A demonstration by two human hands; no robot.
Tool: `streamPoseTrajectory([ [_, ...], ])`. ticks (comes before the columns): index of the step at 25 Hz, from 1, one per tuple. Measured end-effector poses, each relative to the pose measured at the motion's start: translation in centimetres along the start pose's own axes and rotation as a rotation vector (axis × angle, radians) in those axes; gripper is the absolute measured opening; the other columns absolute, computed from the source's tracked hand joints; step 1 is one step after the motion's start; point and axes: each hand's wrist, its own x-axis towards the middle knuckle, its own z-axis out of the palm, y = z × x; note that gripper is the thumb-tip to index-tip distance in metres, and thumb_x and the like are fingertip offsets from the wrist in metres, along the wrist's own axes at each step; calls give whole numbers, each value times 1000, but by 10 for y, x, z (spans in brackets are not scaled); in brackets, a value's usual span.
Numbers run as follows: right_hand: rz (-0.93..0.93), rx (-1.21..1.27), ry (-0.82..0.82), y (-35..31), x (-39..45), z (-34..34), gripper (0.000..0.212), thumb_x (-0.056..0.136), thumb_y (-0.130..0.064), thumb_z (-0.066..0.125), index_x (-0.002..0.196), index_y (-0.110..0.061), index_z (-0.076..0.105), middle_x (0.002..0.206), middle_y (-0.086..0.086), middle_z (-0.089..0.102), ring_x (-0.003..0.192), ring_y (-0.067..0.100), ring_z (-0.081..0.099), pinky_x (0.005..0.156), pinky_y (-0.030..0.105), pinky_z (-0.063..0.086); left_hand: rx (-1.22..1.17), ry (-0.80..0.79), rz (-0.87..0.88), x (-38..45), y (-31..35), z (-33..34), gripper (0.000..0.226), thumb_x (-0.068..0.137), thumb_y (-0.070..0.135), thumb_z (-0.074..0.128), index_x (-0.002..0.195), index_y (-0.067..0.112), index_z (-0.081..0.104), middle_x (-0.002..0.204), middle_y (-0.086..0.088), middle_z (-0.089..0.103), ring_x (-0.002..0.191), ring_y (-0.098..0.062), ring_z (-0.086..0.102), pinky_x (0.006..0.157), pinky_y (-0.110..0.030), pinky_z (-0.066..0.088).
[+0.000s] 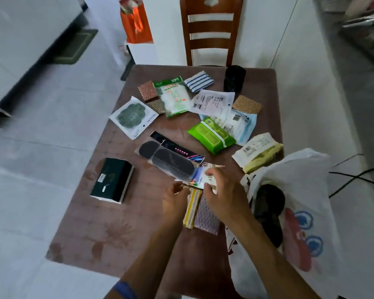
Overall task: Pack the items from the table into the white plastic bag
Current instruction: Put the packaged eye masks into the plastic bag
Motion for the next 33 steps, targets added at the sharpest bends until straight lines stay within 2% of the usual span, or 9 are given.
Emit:
streamPoseTrajectory([
  [4, 154, -6, -191, 2, 11, 44, 35, 91, -29, 52, 124, -17, 53, 122, 4, 59, 110, 23, 56, 88, 43, 52, -8, 10, -260, 84, -17, -23, 48, 73, 32, 60, 115, 10, 63, 104, -15, 66, 88, -28, 64, 83, -50, 57],
  [7, 218, -72, -248, -2, 7, 66, 39, 92, -29, 52, 130, -19, 50, 130, 2, 56, 117, 20, 53, 97, 44, 47, -90, -137, -299, 138, -23, -17, 48, 79, 32, 68, 111, -3, 61, 107, -24, 66, 75, -20, 61, 67, -32, 55],
  [10, 243, -73, -257, -3, 5, 77, 38, 93, -32, 51, 130, -21, 48, 131, -1, 55, 118, 16, 51, 99, 39, 46, -236, -72, -384, 170, -18, 2, 60, 56, 40, 84, 101, 7, 62, 95, -10, 70, 80, -22, 69, 76, -36, 59],
  [15, 274, 27, -210, -12, -7, 79, 28, 93, -32, 51, 121, -26, 52, 125, -10, 53, 115, 3, 46, 100, 28, 44, 128, 139, -315, 211, -22, 25, 70, 60, 52, 78, 112, 7, 62, 113, -8, 67, 99, -31, 66, 89, -42, 54],
  [18, 236, 56, -197, -17, -12, 79, 24, 93, -30, 53, 118, -27, 53, 122, -12, 52, 113, 0, 45, 95, 20, 42, -29, 196, -289, 191, -8, 18, 53, 66, 36, 77, 108, 6, 66, 103, -11, 70, 90, -31, 69, 81, -41, 58],
  [23, 367, 334, -247, -28, -7, 61, 33, 91, -31, 59, 123, -35, 52, 124, -15, 57, 110, 2, 56, 95, 33, 51, -361, 42, -30, 109, 25, -28, 22, 80, 1, 68, 100, 9, 65, 90, -6, 71, 73, -15, 67, 57, -23, 56],
  [27, 340, 522, -30, -46, 0, 17, 45, 88, -25, 66, 126, -39, 47, 123, -19, 53, 111, -1, 55, 91, 28, 52, -447, -217, 127, 29, 46, -54, 38, 74, -15, 69, 109, -7, 57, 98, -16, 72, 87, -28, 70, 72, -33, 60],
  [31, 390, 491, 230, -31, -11, -41, 61, 80, -33, 77, 131, -38, 43, 122, -19, 48, 109, 0, 50, 84, 13, 45, -439, -447, 302, -42, 70, -41, 41, 73, -17, 68, 101, 14, 67, 96, 2, 77, 93, -14, 72, 78, -27, 59],
  [33, 499, 808, 195, -9, -23, -64, 55, 80, -28, 78, 128, -30, 53, 123, -9, 64, 106, 11, 64, 89, 27, 55, -371, -536, 333, -72, 71, -26, 41, 70, -7, 74, 98, 21, 69, 93, 10, 77, 92, -8, 71, 77, -22, 58],
])
